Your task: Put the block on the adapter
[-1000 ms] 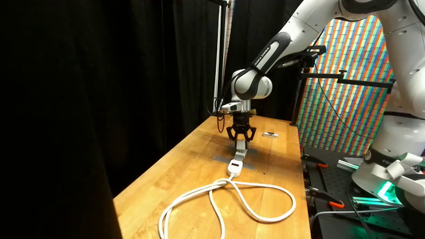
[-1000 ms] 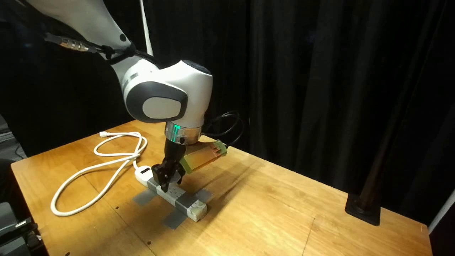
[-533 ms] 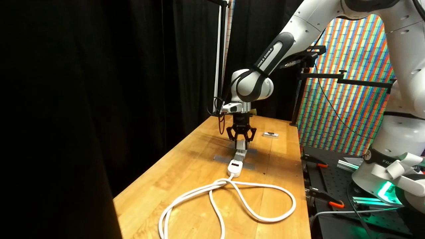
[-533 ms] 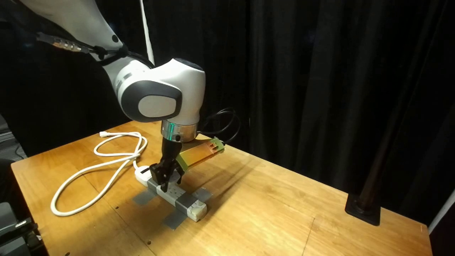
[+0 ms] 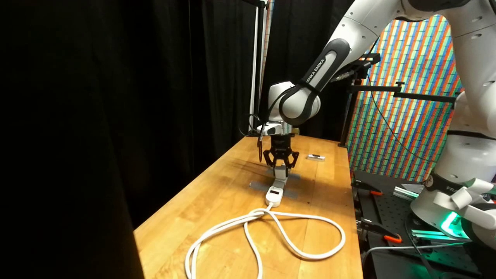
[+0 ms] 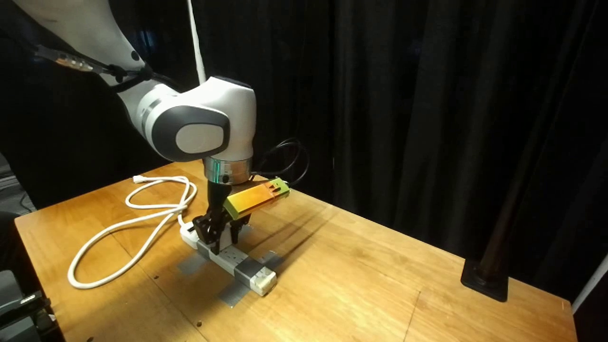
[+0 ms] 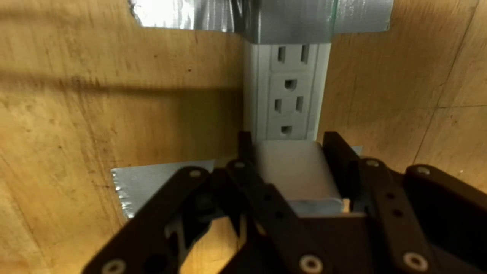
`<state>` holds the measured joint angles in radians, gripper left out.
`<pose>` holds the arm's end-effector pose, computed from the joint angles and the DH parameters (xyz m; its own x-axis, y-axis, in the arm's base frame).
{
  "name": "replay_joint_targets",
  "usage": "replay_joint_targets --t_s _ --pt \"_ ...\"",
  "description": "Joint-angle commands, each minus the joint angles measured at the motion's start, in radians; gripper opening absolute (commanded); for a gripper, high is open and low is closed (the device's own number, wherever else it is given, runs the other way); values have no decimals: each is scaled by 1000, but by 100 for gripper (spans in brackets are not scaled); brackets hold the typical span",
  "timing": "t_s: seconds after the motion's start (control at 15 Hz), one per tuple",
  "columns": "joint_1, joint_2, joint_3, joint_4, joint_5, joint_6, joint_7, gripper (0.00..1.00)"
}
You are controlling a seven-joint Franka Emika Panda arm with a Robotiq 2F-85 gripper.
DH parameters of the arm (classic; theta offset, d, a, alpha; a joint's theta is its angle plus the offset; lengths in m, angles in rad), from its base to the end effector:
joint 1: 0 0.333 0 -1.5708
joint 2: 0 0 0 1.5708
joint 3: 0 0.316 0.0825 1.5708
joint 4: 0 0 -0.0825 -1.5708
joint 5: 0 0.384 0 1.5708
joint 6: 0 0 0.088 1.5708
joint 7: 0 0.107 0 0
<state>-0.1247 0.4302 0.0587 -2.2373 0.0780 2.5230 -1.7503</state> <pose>0.5261 -0.0342 0.1636 -0.0372 0.9957 0.0851 0.9899 0.0484 -0.1329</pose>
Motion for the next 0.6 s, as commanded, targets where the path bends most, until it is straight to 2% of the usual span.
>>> replay_joint_targets --t_s 0.0,0.33,0.4,0.53 --pt "22 -9 16 -44 -29 53 73 23" --pt "2 -1 23 -38 -21 37 87 23" --pt "-9 -5 32 -37 -9 22 73 73" --pt "-21 -21 43 -45 8 3 62 81"
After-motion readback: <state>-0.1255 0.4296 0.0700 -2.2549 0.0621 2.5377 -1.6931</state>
